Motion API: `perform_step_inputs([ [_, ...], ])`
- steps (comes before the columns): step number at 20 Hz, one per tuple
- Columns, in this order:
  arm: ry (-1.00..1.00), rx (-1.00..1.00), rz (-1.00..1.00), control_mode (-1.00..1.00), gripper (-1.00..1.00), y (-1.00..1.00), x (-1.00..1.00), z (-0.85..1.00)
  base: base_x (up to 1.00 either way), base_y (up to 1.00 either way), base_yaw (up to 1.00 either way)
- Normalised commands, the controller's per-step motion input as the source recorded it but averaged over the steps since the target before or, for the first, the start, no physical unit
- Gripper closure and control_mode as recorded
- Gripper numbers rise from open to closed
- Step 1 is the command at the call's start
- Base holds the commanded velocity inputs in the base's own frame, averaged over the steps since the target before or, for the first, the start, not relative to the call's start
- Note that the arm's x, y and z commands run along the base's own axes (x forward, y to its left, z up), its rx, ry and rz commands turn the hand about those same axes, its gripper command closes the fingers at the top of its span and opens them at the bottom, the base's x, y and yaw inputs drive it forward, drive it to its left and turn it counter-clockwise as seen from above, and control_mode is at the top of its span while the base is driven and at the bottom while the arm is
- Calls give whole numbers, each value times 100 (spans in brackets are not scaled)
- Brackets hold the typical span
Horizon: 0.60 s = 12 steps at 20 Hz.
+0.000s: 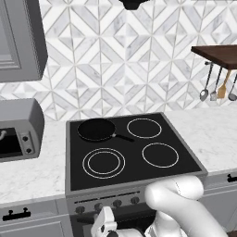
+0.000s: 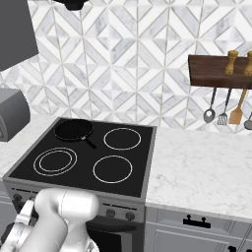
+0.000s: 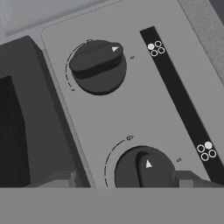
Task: Turn off the rear left burner of the stove.
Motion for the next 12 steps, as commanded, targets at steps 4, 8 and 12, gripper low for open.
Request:
perform_step_inputs([
  [4,1,0,0,-100,100,0,4,0,0,0,0],
  [8,0,0,0,-100,100,0,0,0,0,0,0],
  [12,1,6,0,-100,100,0,7,18,0,0,0],
])
